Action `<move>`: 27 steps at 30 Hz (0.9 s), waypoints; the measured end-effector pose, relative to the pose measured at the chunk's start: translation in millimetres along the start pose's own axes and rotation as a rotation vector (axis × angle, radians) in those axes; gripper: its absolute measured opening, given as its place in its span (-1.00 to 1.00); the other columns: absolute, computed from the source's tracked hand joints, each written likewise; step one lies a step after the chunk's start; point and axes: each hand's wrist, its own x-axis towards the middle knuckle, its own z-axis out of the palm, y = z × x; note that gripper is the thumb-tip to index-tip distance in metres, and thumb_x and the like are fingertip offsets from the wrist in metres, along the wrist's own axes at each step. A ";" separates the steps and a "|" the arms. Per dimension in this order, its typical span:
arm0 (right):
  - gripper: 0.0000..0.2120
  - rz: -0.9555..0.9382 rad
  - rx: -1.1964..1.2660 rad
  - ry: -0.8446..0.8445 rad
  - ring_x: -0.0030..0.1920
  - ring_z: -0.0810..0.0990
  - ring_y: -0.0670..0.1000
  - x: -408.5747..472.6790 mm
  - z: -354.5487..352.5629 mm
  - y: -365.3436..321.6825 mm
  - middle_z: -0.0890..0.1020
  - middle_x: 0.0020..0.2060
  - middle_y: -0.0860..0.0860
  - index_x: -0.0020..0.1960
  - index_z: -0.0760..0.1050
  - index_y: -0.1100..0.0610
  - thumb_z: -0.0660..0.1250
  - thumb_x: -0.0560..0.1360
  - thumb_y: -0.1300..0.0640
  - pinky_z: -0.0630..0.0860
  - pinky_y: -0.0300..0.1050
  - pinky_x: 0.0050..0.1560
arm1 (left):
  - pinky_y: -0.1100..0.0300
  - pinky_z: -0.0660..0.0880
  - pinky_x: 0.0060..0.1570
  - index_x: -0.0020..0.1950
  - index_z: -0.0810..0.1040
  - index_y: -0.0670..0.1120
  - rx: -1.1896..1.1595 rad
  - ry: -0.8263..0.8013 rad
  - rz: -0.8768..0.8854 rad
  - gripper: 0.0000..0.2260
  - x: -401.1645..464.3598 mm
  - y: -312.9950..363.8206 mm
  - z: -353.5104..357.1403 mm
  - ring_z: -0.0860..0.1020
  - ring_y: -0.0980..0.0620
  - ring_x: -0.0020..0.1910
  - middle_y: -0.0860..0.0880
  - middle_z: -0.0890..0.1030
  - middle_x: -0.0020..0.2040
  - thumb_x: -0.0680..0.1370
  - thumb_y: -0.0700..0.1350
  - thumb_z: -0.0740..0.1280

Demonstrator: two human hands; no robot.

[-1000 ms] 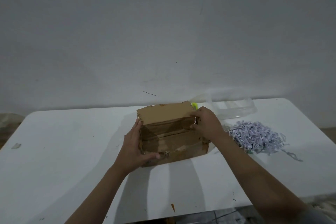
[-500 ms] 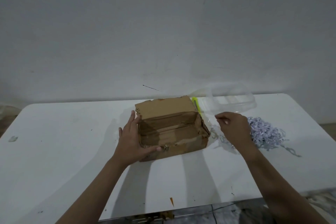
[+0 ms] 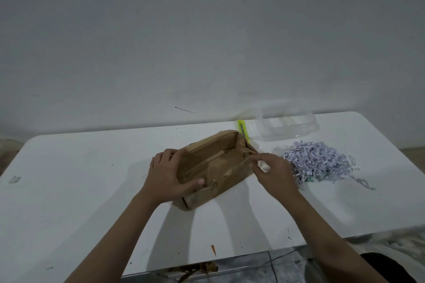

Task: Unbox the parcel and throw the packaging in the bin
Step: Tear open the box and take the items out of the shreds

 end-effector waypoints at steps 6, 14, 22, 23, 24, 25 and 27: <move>-0.71 0.047 -0.018 -0.130 0.07 0.54 -0.13 14.6 1.3 2.5 0.64 0.04 -0.09 0.14 0.60 0.06 0.43 0.42 0.21 0.29 -0.54 -0.03 | 0.13 0.55 -0.03 0.03 0.60 -0.02 -0.326 0.081 0.107 -0.70 -12.9 7.6 -1.9 0.52 0.17 0.04 0.08 0.51 0.04 0.44 0.15 0.34; -0.84 0.113 0.179 -0.039 -0.21 0.60 -0.21 5.4 10.1 -5.1 0.66 -0.25 -0.12 -0.15 0.61 0.01 0.44 0.41 0.26 0.52 -0.31 -0.11 | 0.06 0.39 0.20 0.30 0.46 0.19 -0.238 -0.011 0.093 -0.62 -28.7 19.8 13.0 0.34 0.09 0.26 0.08 0.36 0.37 0.49 0.18 0.23; -0.78 0.189 0.088 -0.179 -0.35 0.61 -0.09 -7.5 16.9 -4.4 0.64 -0.19 0.03 -0.22 0.58 0.01 0.49 0.30 0.30 0.53 -0.23 -0.35 | -0.01 0.10 0.34 0.26 0.42 0.25 -0.227 -0.002 0.081 -0.60 -31.2 38.5 24.4 0.08 0.17 0.39 0.11 0.19 0.48 0.44 0.25 0.22; -0.76 0.204 0.097 -0.176 -0.38 0.62 -0.07 -6.9 17.4 -2.3 0.65 -0.20 0.07 -0.26 0.57 0.00 0.45 0.32 0.34 0.53 -0.20 -0.36 | -0.03 0.12 0.34 0.24 0.43 0.24 -0.241 0.005 0.077 -0.62 -29.9 40.8 24.3 0.08 0.19 0.37 0.11 0.20 0.48 0.43 0.23 0.24; -0.74 0.216 0.110 -0.168 -0.43 0.61 -0.09 -6.4 17.3 -0.1 0.66 -0.23 0.09 -0.28 0.57 0.00 0.42 0.33 0.37 0.50 -0.22 -0.38 | -0.06 0.14 0.34 0.20 0.45 0.23 -0.251 0.017 0.072 -0.64 -28.6 42.8 24.4 0.09 0.21 0.35 0.11 0.22 0.47 0.42 0.22 0.25; -0.74 0.235 0.129 -0.156 -0.48 0.59 -0.15 -5.9 16.5 1.7 0.66 -0.26 0.09 -0.28 0.58 0.01 0.41 0.34 0.38 0.47 -0.28 -0.41 | -0.09 0.16 0.34 0.15 0.46 0.20 -0.253 0.030 0.068 -0.67 -27.2 44.5 24.7 0.10 0.22 0.33 0.10 0.24 0.46 0.41 0.21 0.26; -0.79 0.289 0.172 -0.141 -0.50 0.58 -0.19 -4.8 13.8 5.2 0.66 -0.28 0.04 -0.25 0.62 0.07 0.42 0.36 0.37 0.45 -0.35 -0.45 | -0.12 0.19 0.33 0.06 0.47 0.14 -0.253 0.044 0.060 -0.71 -24.9 47.0 25.7 0.12 0.23 0.31 0.10 0.26 0.45 0.39 0.19 0.28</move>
